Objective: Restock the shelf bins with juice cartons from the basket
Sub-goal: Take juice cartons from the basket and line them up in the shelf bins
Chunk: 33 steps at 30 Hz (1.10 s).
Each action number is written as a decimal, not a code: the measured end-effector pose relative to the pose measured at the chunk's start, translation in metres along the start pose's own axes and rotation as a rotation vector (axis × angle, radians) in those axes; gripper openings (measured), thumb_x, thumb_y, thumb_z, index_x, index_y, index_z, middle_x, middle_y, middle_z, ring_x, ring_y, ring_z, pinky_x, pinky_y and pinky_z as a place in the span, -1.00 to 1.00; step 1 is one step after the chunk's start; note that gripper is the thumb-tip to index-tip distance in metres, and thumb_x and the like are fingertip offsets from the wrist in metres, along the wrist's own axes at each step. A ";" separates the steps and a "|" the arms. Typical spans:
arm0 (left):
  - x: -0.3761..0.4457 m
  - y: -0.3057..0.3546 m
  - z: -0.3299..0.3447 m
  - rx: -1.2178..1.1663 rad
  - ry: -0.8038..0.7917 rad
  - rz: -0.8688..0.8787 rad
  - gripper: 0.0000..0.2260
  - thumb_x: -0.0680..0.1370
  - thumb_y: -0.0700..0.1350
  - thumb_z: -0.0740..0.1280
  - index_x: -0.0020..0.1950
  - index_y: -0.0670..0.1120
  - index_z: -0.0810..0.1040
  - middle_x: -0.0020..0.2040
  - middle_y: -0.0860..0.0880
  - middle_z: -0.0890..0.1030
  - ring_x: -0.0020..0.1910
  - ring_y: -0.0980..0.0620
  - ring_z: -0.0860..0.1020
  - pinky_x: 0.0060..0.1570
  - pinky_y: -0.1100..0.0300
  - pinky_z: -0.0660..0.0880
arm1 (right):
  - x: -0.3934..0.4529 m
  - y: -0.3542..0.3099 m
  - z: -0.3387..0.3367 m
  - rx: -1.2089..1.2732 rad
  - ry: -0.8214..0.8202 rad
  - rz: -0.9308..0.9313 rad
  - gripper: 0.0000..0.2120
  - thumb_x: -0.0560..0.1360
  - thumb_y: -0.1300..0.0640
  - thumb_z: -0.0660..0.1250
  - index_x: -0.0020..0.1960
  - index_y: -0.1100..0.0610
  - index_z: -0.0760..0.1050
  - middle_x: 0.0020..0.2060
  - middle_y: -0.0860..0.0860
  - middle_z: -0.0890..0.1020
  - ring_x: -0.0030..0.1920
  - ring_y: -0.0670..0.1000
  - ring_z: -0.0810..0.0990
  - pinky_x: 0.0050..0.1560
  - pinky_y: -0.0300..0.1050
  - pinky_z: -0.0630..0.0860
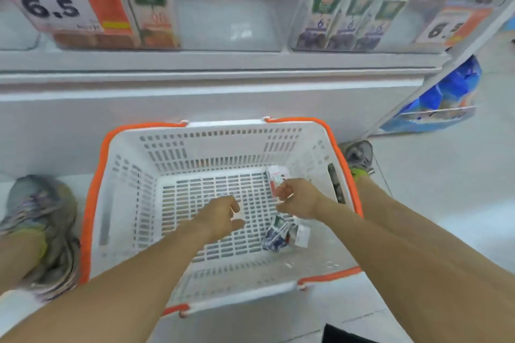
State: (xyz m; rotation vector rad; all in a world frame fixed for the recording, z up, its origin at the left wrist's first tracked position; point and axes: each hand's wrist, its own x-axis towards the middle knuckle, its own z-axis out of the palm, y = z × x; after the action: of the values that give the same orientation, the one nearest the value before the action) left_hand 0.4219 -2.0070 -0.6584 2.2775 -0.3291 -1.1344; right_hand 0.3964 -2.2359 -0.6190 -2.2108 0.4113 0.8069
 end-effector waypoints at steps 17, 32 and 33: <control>0.077 0.023 0.100 -0.034 -0.084 0.035 -0.10 0.36 0.10 0.57 0.55 0.01 0.12 0.44 -0.12 0.28 0.35 -0.13 0.41 0.27 0.03 0.42 | 0.005 0.076 0.026 -0.403 0.066 0.025 -0.61 0.46 0.25 0.35 0.27 0.08 0.46 0.17 0.12 0.54 0.14 0.14 0.53 0.04 -0.13 0.44; 0.064 0.025 0.062 -0.482 -0.159 -0.325 -0.65 0.40 -0.15 0.52 0.10 -0.25 0.55 -0.16 -0.11 0.61 -0.25 -0.02 0.58 -0.18 0.06 0.65 | 0.000 0.047 0.003 -0.265 0.069 0.041 -0.67 0.55 0.09 0.39 0.28 0.05 0.42 0.14 0.09 0.54 -0.09 0.05 0.53 -0.18 -0.16 0.39; 0.057 0.017 0.047 -0.668 -0.229 -0.352 -0.68 0.43 -0.20 0.49 0.12 -0.30 0.56 -0.16 -0.16 0.60 -0.23 -0.04 0.57 -0.08 -0.01 0.66 | -0.001 0.039 -0.003 -0.246 0.068 0.034 -0.69 0.54 0.08 0.39 0.25 0.03 0.43 0.14 0.09 0.54 -0.13 0.03 0.53 -0.23 -0.17 0.38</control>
State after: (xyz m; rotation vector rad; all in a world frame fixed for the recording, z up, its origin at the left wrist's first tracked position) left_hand 0.4203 -2.0641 -0.7078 1.6473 0.3431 -1.4198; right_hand 0.3772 -2.2646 -0.6380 -2.4709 0.4017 0.8396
